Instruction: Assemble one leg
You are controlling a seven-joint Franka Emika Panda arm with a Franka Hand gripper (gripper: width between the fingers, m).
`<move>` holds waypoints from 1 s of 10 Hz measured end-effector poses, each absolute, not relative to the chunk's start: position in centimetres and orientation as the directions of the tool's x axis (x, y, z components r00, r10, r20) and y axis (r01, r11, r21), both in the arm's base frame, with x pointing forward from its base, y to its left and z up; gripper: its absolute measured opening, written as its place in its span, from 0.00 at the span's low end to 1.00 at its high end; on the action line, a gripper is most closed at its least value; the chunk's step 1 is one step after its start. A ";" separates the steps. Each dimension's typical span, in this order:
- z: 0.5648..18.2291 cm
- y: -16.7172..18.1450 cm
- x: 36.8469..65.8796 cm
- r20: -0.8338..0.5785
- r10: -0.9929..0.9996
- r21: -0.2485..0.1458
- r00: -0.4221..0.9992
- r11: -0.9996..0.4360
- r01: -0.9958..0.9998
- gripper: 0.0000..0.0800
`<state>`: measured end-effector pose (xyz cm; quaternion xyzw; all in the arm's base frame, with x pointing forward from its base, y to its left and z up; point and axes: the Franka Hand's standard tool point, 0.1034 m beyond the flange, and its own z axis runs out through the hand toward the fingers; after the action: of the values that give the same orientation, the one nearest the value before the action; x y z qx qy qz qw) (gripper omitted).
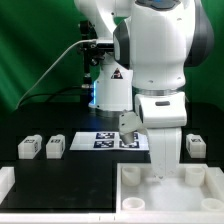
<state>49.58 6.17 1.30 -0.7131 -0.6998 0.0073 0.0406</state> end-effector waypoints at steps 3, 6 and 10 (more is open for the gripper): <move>1.3 6.1 49.6 0.046 0.999 -0.068 0.021 -0.018 0.998 0.80; 1.3 6.1 49.6 0.046 0.999 -0.068 0.022 -0.019 0.997 0.81; 1.3 6.0 49.6 0.046 0.999 -0.068 0.023 -0.020 0.997 0.81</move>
Offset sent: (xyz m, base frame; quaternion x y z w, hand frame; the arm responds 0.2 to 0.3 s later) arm 0.0000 0.0000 0.0000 0.0000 0.0000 0.0000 1.0000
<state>49.60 6.04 1.30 -0.7140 -0.6990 0.0073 0.0406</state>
